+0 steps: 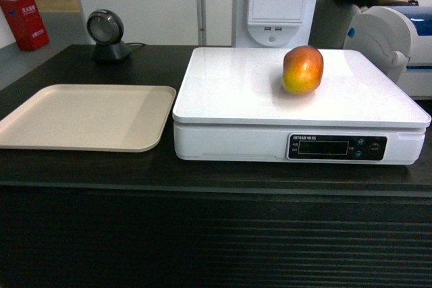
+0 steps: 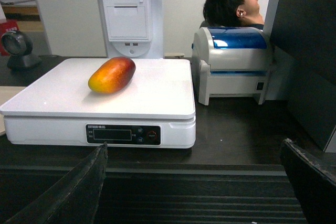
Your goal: Place dark red mango on scale at checkout
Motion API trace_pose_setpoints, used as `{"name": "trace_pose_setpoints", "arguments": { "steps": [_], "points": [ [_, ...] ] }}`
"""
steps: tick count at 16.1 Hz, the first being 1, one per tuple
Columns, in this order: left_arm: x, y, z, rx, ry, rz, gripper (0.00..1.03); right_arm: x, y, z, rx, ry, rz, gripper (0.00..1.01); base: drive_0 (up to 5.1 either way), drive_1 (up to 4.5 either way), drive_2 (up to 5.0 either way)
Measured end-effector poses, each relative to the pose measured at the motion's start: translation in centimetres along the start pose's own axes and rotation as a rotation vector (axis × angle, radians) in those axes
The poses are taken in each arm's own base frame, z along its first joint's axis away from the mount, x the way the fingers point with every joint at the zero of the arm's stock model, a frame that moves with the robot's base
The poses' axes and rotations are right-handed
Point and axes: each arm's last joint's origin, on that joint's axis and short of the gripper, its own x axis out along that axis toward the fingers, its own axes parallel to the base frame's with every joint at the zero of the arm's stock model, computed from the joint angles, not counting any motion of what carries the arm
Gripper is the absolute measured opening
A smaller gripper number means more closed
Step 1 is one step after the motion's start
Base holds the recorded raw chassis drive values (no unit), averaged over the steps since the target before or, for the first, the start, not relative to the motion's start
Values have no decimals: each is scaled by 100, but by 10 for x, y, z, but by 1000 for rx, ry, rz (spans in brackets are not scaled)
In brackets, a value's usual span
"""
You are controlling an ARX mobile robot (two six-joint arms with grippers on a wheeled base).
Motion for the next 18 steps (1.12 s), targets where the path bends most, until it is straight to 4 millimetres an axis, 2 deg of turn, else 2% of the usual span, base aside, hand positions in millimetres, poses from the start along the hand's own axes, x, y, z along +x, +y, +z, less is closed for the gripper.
{"name": "trace_pose_setpoints", "arguments": {
  "steps": [2, 3, 5, 9, 18],
  "points": [
    [-11, 13, -28, -1, -6, -4, 10, 0, 0, 0, 0, 0, 0, 98, 0, 0, 0],
    [-14, 16, -37, -3, -4, -5, 2, 0, 0, 0, 0, 0, 0, 98, 0, 0, 0],
    [-18, 21, -54, -2, 10, -7, 2, 0, 0, 0, 0, 0, 0, 98, 0, 0, 0],
    [-26, 36, -73, -6, 0, 15, 2, 0, 0, 0, 0, 0, 0, 98, 0, 0, 0],
    [-40, 35, -97, -6, 30, -11, 2, 0, 0, 0, 0, 0, 0, 98, 0, 0, 0]
  ]
}}
